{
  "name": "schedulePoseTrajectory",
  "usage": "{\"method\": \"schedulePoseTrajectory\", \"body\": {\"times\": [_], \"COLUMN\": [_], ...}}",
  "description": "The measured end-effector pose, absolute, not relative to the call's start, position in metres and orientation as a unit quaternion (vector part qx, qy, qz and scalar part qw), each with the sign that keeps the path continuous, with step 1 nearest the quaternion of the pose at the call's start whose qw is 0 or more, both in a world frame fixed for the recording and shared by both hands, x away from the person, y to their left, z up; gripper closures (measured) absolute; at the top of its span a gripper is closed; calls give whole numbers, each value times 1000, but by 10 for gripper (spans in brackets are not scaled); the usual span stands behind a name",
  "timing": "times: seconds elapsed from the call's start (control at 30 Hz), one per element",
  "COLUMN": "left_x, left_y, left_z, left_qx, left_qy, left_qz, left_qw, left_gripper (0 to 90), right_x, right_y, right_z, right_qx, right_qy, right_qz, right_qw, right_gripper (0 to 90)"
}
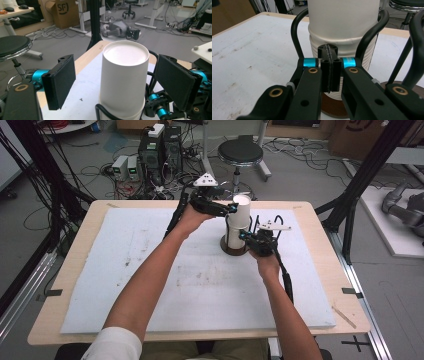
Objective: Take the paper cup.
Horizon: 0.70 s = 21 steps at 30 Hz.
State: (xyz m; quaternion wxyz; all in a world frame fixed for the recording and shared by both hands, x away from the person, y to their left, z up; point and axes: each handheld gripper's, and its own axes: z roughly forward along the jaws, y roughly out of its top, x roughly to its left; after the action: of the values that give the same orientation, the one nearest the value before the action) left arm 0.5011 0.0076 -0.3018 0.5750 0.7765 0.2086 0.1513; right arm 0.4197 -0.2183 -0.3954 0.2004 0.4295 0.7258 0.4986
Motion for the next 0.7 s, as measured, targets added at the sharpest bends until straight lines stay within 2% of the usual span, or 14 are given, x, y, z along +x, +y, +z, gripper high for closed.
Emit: {"method": "schedulePoseTrajectory", "body": {"times": [0.57,0.7], "left_x": [511,511], "left_y": [-31,-32], "left_z": [-317,-318], "left_qx": [797,797], "left_qy": [221,222], "left_qz": [140,139], "left_qw": [545,544], "left_gripper": [169,205], "right_x": [420,420], "right_y": [-219,-219], "right_z": [-396,-396], "right_qx": [429,429], "right_qy": [726,726], "right_qz": [500,500], "right_qw": [197,197], "right_gripper": [900,900]}}
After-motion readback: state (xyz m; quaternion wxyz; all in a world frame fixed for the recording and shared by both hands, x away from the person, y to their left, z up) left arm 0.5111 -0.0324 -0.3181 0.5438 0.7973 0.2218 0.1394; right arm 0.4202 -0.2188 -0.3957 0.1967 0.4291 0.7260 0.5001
